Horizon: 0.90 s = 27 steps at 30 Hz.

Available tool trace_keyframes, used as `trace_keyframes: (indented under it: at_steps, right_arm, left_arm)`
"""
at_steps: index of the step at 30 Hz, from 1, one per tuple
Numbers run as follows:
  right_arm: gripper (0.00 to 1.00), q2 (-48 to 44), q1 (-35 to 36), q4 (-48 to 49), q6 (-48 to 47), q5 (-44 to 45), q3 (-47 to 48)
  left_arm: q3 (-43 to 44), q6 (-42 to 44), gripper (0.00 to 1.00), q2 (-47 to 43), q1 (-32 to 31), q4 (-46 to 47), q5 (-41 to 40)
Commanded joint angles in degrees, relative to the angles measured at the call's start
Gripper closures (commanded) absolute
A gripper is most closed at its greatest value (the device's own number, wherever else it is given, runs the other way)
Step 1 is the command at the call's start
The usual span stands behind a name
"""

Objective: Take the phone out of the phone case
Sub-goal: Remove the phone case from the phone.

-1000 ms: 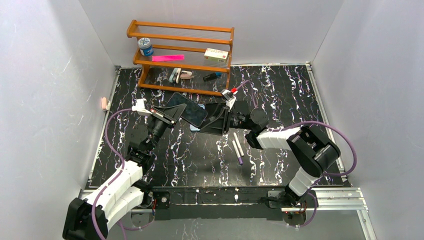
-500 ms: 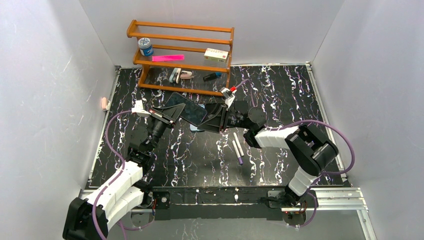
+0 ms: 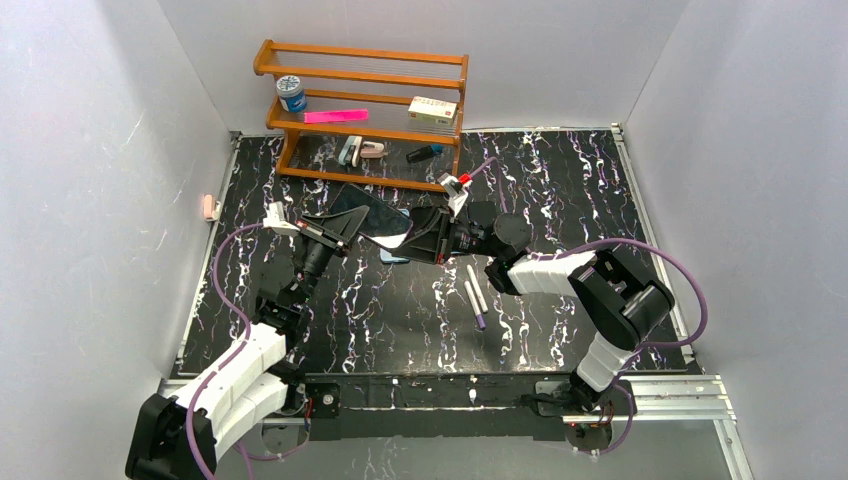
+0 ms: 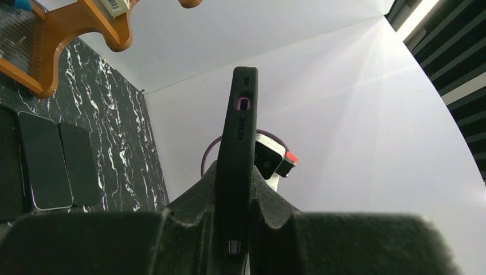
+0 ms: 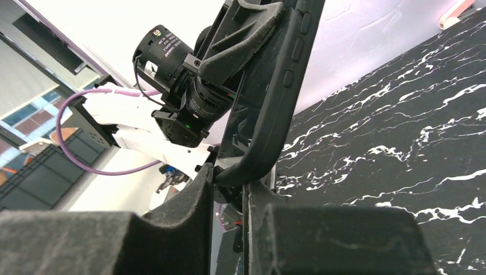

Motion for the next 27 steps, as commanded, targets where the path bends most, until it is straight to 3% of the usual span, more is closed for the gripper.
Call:
trace_keyframes:
  at_steps: [1, 11, 20, 26, 27]
  right_arm:
    - [0.96, -1.3, 0.4, -0.7, -16.2, -2.4, 1.8]
    - [0.99, -4.0, 0.4, -9.9, -34.3, -7.1, 3.6]
    - [0.99, -4.1, 0.7, -23.8, -48.1, -5.4, 8.2]
    - [0.98, -4.2, 0.4, -25.4, -47.9, -5.1, 7.6]
    - [0.92, -4.6, 0.3, -25.9, -47.5, -5.1, 6.9]
  left_arm:
    - [-0.1, -4.7, 1.0, 0.3, -0.4, 3.1, -0.6]
    - [0.0, -7.7, 1.0, 1.9, -0.4, 2.7, 1.1]
    - [1.2, -6.4, 1.0, 3.2, -0.3, 2.5, 3.6]
    - [1.7, -2.9, 1.0, 3.2, 0.2, 1.9, 5.2]
    - [2.1, -1.2, 1.0, 2.9, 0.7, 0.8, 5.9]
